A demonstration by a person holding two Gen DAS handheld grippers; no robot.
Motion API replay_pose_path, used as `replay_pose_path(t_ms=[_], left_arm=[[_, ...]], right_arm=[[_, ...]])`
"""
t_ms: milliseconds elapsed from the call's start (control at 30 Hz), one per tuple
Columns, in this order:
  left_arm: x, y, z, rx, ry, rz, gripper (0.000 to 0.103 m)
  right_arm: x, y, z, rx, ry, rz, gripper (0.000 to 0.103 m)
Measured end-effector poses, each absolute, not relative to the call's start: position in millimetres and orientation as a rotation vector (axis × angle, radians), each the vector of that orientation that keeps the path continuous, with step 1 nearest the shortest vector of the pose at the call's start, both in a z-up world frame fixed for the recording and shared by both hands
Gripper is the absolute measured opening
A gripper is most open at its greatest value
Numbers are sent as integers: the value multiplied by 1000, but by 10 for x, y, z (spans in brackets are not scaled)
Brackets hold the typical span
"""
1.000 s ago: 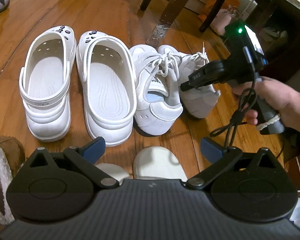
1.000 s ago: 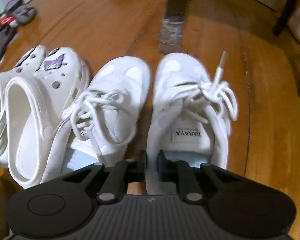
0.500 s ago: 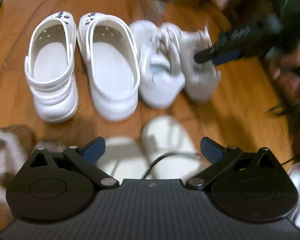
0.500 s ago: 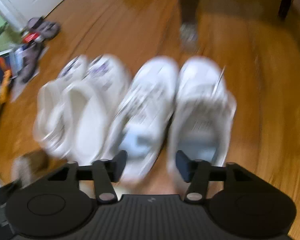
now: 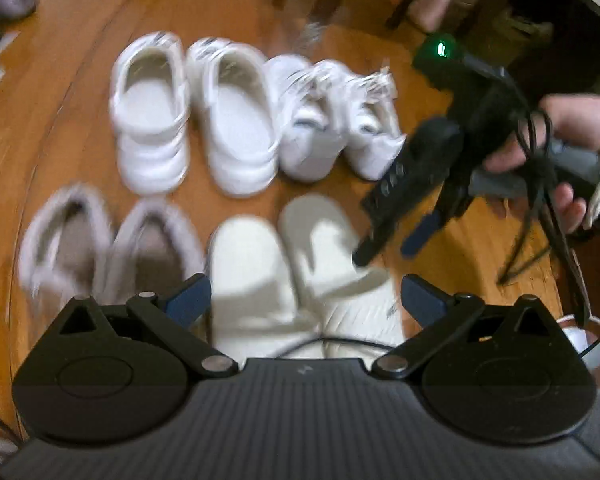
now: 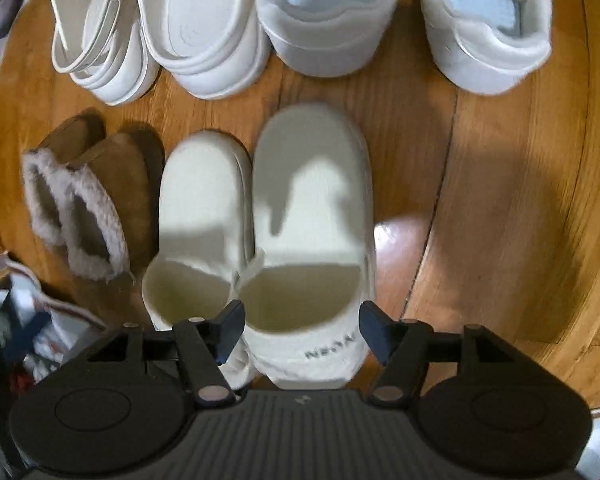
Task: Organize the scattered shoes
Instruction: 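Close the right gripper on both heels of the NEON slides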
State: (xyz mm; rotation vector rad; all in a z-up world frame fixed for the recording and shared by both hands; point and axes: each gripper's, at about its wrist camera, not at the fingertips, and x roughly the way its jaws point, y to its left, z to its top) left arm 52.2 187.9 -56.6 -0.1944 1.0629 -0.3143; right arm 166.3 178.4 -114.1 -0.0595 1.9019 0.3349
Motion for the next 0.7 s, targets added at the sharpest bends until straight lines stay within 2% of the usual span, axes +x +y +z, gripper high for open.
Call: replay_pose_path(t_ms=[333,700], left_arm=[[282,2096,-497,-208,1013,-382,103],[278,2060,-578,-189,1027,-416,103]], right_arm=[[1614,2342,-1343,-189,1963,310,72],[1538,2416,-1624,-242,2063,292,72]])
